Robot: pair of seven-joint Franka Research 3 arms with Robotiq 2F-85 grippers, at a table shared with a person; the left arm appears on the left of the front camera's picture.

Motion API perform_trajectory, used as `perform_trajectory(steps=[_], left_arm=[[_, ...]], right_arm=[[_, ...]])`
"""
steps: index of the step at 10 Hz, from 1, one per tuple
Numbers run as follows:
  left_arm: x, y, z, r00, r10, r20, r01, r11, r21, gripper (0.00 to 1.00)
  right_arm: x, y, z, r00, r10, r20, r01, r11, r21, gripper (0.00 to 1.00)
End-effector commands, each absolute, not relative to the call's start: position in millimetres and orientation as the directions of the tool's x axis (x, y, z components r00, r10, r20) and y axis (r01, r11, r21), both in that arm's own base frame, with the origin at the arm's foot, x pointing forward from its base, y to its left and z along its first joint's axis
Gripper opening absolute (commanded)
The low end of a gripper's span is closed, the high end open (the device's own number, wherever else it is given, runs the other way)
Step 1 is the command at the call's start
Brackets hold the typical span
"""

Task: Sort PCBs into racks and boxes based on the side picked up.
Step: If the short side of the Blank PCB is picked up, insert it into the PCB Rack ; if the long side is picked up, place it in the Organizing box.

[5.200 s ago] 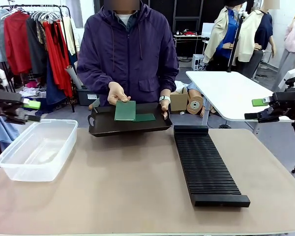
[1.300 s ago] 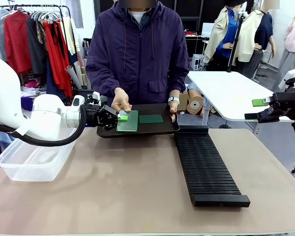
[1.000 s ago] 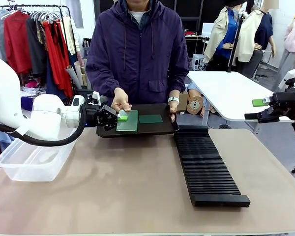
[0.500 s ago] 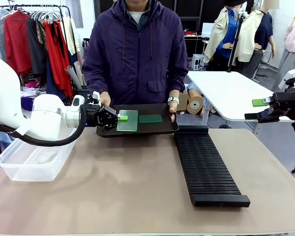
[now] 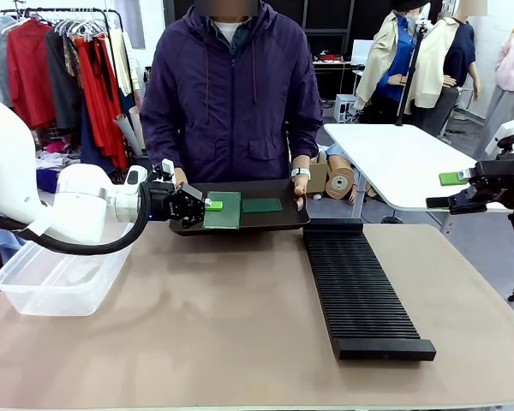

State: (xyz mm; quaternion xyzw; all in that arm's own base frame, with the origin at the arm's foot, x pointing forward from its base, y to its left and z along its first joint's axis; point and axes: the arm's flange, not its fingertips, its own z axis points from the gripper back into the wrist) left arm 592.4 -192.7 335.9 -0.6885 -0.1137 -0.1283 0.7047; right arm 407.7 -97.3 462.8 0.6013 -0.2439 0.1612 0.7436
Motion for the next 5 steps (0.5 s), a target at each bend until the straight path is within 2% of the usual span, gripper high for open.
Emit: perform_trajectory(steps=[1, 5], left_arm=[[592.2, -193.9, 336.4, 0.936, -0.015, 0.351, 0.352, 0.010, -0.936, 0.00], [592.2, -193.9, 336.4, 0.936, -0.015, 0.351, 0.352, 0.010, -0.936, 0.00]], right_arm=[[408.0, -96.4, 465.1, 0.828, -0.056, 0.558, -0.535, 0.219, 0.816, 1.00], [408.0, -96.4, 465.1, 0.828, -0.056, 0.558, -0.535, 0.219, 0.816, 1.00]])
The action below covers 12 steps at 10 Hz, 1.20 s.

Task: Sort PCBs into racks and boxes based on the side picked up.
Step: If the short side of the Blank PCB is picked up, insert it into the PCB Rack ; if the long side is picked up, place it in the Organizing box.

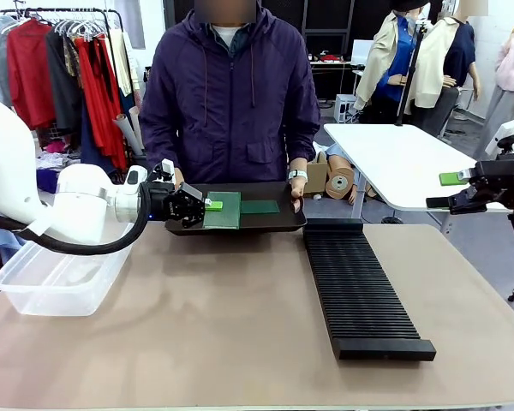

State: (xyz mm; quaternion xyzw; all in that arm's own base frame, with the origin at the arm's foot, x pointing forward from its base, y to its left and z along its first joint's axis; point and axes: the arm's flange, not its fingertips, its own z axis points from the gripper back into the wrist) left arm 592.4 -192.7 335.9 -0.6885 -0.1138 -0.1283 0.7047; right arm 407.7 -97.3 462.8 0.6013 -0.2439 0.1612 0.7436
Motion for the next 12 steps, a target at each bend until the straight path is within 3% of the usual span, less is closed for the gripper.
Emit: perform_trajectory(steps=[1, 4, 7, 12], left_arm=[[592, -193, 336, 0.941, -0.024, 0.337, 0.338, 0.019, -0.941, 0.00], [596, -184, 360, 0.962, -0.075, 0.264, 0.272, 0.116, -0.955, 0.00], [600, -135, 415, 0.972, -0.088, 0.218, 0.233, 0.235, -0.944, 0.00], [603, -49, 483, 0.954, -0.239, 0.182, 0.291, 0.583, -0.759, 0.00]], right_arm=[[408, -96, 465, 0.828, -0.056, 0.558, -0.535, 0.219, 0.816, 1.00], [408, -96, 465, 0.828, -0.056, 0.558, -0.535, 0.219, 0.816, 1.00], [408, -96, 465, 0.828, -0.056, 0.558, -0.535, 0.219, 0.816, 1.00], [408, -96, 465, 0.828, -0.056, 0.558, -0.535, 0.219, 0.816, 1.00]])
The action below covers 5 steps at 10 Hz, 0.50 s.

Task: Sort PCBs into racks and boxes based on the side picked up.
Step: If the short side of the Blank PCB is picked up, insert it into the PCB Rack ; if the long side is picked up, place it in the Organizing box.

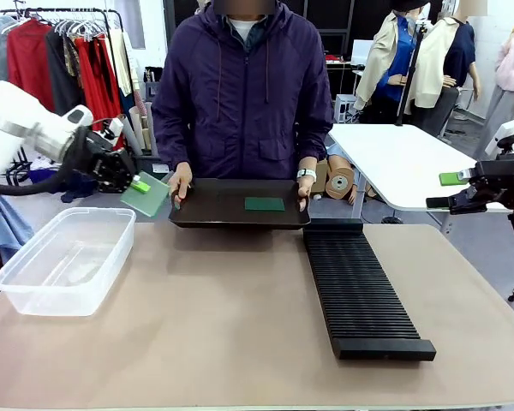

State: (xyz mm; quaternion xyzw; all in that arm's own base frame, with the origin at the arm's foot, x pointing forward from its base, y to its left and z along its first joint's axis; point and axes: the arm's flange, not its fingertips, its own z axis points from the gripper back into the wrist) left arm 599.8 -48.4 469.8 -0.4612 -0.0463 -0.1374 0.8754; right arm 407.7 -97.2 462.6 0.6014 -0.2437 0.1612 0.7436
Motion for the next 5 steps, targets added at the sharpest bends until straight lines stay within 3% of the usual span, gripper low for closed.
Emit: perform_trajectory(steps=[1, 5], left_arm=[[602, -38, 494, 0.950, -0.264, 0.165, 0.303, 0.664, -0.684, 0.00], [581, -14, 518, 0.951, -0.300, 0.069, 0.302, 0.862, -0.407, 0.00]], right_arm=[[408, -96, 465, 0.828, -0.056, 0.558, -0.535, 0.219, 0.816, 1.00], [408, -96, 465, 0.828, -0.056, 0.558, -0.535, 0.219, 0.816, 1.00]])
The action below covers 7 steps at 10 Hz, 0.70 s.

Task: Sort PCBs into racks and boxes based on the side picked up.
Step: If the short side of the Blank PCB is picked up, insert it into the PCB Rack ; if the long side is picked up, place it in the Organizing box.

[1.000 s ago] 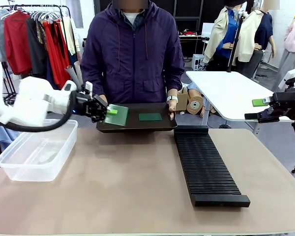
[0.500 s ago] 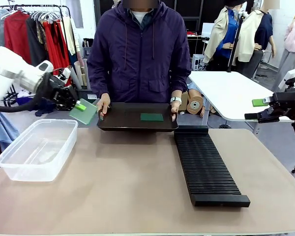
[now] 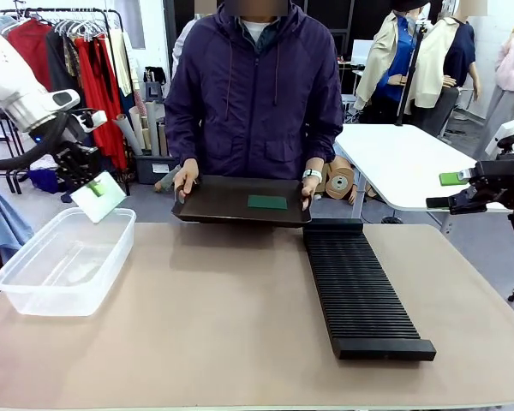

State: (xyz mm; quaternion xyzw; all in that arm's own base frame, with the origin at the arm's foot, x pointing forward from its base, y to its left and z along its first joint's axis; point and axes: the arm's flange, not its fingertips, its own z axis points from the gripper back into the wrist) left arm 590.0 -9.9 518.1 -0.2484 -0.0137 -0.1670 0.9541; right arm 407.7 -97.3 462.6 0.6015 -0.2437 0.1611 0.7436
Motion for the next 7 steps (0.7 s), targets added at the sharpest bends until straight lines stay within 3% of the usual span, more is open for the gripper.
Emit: perform_trajectory(steps=[1, 4, 7], left_arm=[[573, -7, 518, 0.956, -0.288, 0.064, 0.291, 0.883, -0.369, 0.00], [555, 7, 513, 0.972, -0.193, 0.132, 0.226, 0.923, -0.310, 0.00], [564, 13, 476, 0.978, -0.167, 0.128, 0.195, 0.948, -0.251, 0.00]], right_arm=[[408, -96, 465, 0.828, -0.056, 0.558, -0.535, 0.219, 0.816, 1.00], [408, -96, 465, 0.828, -0.056, 0.558, -0.535, 0.219, 0.816, 1.00], [408, -96, 465, 0.828, -0.056, 0.558, -0.535, 0.219, 0.816, 1.00]])
